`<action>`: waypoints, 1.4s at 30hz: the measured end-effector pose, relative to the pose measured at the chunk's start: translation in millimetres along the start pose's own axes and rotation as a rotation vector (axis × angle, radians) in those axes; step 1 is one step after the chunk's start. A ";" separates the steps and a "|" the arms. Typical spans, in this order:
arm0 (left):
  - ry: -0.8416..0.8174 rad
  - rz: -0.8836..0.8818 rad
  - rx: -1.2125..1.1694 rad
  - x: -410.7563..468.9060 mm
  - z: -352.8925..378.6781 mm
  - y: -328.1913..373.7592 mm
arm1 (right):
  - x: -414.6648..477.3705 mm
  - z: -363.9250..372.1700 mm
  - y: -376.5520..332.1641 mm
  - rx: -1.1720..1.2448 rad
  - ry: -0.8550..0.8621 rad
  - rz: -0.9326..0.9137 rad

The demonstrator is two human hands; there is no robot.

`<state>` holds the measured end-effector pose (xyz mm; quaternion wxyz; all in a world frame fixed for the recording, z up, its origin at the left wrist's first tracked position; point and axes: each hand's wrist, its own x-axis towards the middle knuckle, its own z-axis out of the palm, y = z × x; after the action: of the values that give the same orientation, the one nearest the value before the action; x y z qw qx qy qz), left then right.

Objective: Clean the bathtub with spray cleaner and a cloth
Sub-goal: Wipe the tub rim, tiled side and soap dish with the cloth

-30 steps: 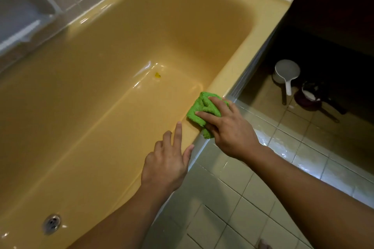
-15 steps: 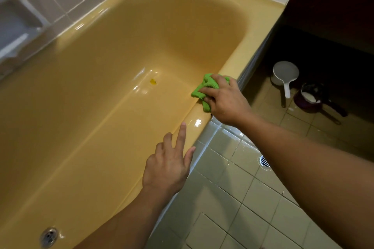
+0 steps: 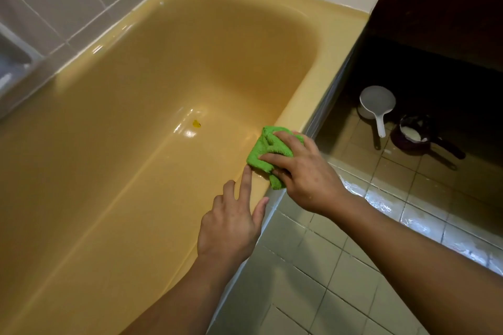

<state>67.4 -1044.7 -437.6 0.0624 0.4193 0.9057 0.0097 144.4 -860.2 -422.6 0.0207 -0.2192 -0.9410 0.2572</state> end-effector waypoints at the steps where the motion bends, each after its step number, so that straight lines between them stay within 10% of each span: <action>1: 0.007 -0.004 -0.001 3.5 0.5 1.7 | 0.7 -0.8 1.9 -0.001 -0.004 -0.004; 42: 0.031 -0.005 0.074 151.1 -6.8 93.7 | 123.9 -96.7 154.0 0.071 0.014 -0.005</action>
<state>40.8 -868.8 -440.1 0.0330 0.4189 0.9073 -0.0176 109.1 -642.9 -423.8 0.0358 -0.2175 -0.9316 0.2889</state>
